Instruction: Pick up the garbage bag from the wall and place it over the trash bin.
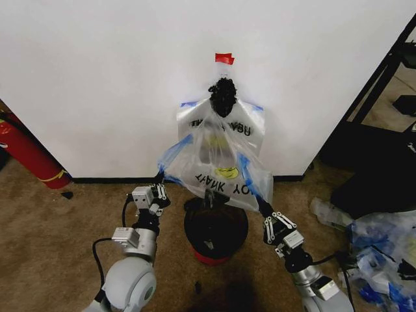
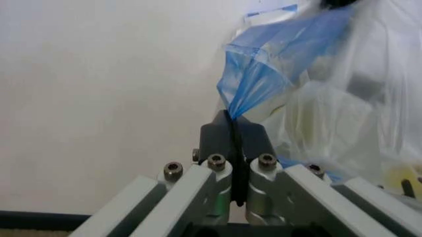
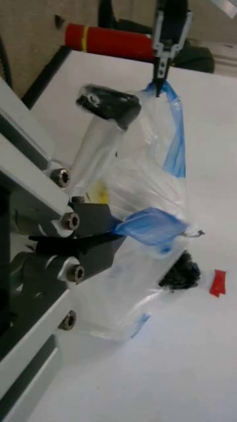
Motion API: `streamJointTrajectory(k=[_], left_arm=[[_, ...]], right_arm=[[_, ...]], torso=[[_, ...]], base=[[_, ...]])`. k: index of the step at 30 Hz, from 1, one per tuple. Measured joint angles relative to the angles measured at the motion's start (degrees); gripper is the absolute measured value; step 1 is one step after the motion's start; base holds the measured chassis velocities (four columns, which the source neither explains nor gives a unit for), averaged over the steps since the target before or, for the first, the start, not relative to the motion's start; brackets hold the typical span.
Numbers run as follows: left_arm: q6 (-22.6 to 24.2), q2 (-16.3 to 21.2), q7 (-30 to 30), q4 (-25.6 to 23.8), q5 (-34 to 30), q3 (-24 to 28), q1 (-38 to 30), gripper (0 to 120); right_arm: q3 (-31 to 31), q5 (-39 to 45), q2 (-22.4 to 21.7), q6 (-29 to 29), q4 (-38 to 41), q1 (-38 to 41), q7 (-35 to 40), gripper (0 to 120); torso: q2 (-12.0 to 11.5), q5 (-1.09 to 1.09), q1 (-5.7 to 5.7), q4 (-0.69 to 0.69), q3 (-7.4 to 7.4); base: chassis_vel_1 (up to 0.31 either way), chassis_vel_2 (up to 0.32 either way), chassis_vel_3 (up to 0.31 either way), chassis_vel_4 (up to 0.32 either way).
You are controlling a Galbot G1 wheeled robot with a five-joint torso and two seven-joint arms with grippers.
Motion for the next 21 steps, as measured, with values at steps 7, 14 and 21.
streamJointTrajectory(k=[7, 14, 21], left_arm=[[-1.42, 2.0, 0.75, -3.66, 0.39, -1.9, 2.89, 0], [-1.69, 2.18, 0.78, -9.21, 0.7, -2.82, 5.01, 0], [1.83, 3.76, -1.6, -17.54, 0.72, -4.27, 8.46, 0]], right_arm=[[1.39, 1.94, -2.81, 0.58, 3.11, -0.67, 0.2, 0], [0.43, 3.82, -2.48, 1.12, 6.82, -0.83, 1.18, 0], [-0.81, 5.56, -2.71, -0.61, 13.17, -1.78, 2.17, 0]], torso=[[0.0, 0.0, 0.0, 0.0, 0.0], [0.0, 0.0, 0.0, 0.0, 0.0], [0.0, 0.0, 0.0, 0.0, 0.0]], base=[[0.0, 0.0, 0.0, 0.0], [0.0, 0.0, 0.0, 0.0], [0.0, 0.0, 0.0, 0.0]])
